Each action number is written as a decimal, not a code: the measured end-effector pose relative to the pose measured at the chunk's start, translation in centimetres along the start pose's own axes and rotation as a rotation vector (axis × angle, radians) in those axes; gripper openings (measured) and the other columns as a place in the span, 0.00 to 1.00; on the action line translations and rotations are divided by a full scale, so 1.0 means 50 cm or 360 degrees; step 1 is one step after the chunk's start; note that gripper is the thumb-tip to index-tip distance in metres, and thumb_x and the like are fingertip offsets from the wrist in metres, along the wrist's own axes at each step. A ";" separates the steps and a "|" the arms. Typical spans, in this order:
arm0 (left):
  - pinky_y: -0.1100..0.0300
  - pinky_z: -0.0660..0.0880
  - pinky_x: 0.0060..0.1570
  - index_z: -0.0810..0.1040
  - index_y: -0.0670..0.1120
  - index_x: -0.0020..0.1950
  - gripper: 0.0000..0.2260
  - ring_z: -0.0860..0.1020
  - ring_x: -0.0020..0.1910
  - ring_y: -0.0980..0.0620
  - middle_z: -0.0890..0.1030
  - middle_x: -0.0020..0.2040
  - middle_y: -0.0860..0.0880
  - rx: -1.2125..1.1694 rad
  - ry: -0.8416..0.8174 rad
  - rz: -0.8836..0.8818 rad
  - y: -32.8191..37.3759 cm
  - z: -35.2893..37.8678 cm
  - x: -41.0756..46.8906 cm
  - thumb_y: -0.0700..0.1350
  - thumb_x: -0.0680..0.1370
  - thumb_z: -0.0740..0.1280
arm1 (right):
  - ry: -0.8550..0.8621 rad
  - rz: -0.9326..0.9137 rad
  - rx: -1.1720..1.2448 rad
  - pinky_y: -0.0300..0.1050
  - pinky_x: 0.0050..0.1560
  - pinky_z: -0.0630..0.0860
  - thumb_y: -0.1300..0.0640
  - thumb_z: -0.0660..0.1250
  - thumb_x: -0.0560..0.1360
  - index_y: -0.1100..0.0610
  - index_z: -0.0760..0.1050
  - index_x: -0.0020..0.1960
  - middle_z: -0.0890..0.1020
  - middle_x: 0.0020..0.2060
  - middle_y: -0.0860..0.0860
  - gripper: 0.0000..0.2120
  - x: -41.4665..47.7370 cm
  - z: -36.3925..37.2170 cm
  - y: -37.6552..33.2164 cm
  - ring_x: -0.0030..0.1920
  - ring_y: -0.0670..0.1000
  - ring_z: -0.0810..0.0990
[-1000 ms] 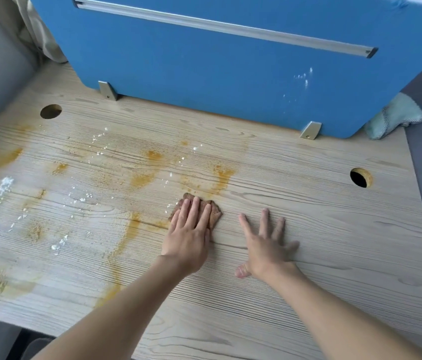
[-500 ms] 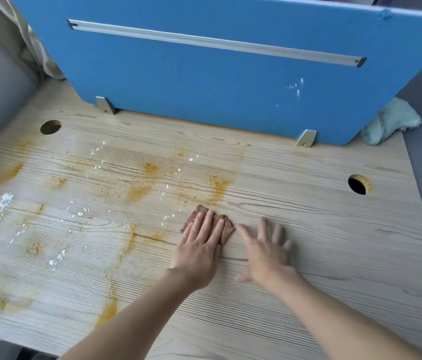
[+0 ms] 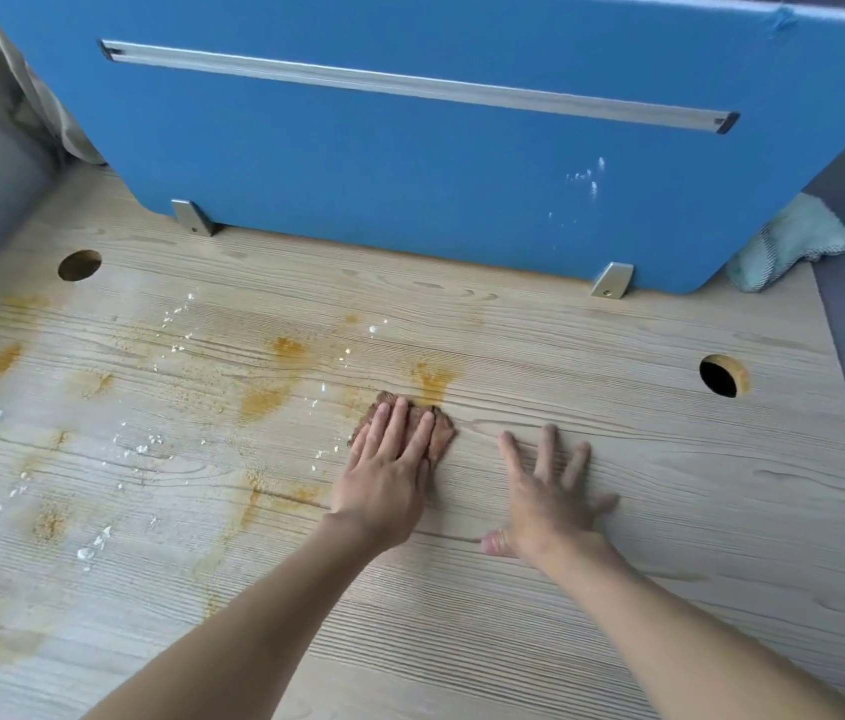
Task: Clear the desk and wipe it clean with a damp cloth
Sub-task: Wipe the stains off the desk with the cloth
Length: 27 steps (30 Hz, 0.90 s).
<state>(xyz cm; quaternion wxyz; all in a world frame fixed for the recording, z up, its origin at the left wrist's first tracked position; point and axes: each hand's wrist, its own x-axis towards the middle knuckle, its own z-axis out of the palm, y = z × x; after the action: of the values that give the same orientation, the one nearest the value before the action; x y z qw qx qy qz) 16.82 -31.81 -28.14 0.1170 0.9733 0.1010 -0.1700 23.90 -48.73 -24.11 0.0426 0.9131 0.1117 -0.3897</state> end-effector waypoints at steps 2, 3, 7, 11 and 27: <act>0.50 0.37 0.78 0.34 0.54 0.80 0.26 0.30 0.77 0.47 0.32 0.80 0.48 -0.0033 0.0019 -0.0087 0.020 -0.001 0.014 0.53 0.84 0.41 | -0.0002 0.0010 0.0000 0.82 0.67 0.52 0.36 0.76 0.67 0.40 0.29 0.78 0.25 0.76 0.55 0.63 0.002 -0.001 0.002 0.76 0.70 0.30; 0.50 0.37 0.78 0.34 0.53 0.80 0.26 0.30 0.77 0.47 0.32 0.79 0.47 -0.0018 0.0006 -0.0077 0.028 -0.001 0.010 0.53 0.84 0.41 | -0.0010 0.0012 -0.0001 0.82 0.67 0.52 0.36 0.76 0.67 0.40 0.28 0.78 0.25 0.76 0.55 0.63 0.002 -0.001 0.001 0.76 0.70 0.30; 0.52 0.36 0.77 0.32 0.55 0.79 0.25 0.29 0.77 0.48 0.28 0.77 0.49 0.0090 -0.0034 0.0129 0.013 -0.004 -0.011 0.55 0.83 0.37 | -0.0014 0.0006 0.0012 0.83 0.67 0.52 0.36 0.77 0.66 0.40 0.28 0.78 0.25 0.76 0.55 0.64 0.002 0.000 -0.001 0.76 0.70 0.30; 0.52 0.36 0.77 0.35 0.55 0.80 0.26 0.31 0.78 0.47 0.32 0.80 0.47 0.0000 0.0055 -0.0051 0.019 -0.007 0.028 0.54 0.84 0.40 | -0.0008 -0.0005 0.0024 0.83 0.67 0.51 0.37 0.77 0.66 0.40 0.28 0.78 0.25 0.76 0.55 0.64 0.005 0.002 0.001 0.76 0.70 0.30; 0.50 0.37 0.78 0.35 0.55 0.80 0.26 0.30 0.77 0.47 0.31 0.78 0.48 0.0027 0.0029 0.0045 0.070 -0.007 0.060 0.52 0.85 0.44 | 0.0007 -0.0018 0.0038 0.84 0.66 0.52 0.36 0.78 0.64 0.38 0.28 0.77 0.23 0.75 0.54 0.65 0.057 -0.052 0.003 0.75 0.69 0.28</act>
<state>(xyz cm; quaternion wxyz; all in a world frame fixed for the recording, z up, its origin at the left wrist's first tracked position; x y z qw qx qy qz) 20.50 -34.58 -28.18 0.1102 0.9771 0.0867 -0.1603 27.69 -47.98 -24.35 0.0292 0.9138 0.1125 -0.3891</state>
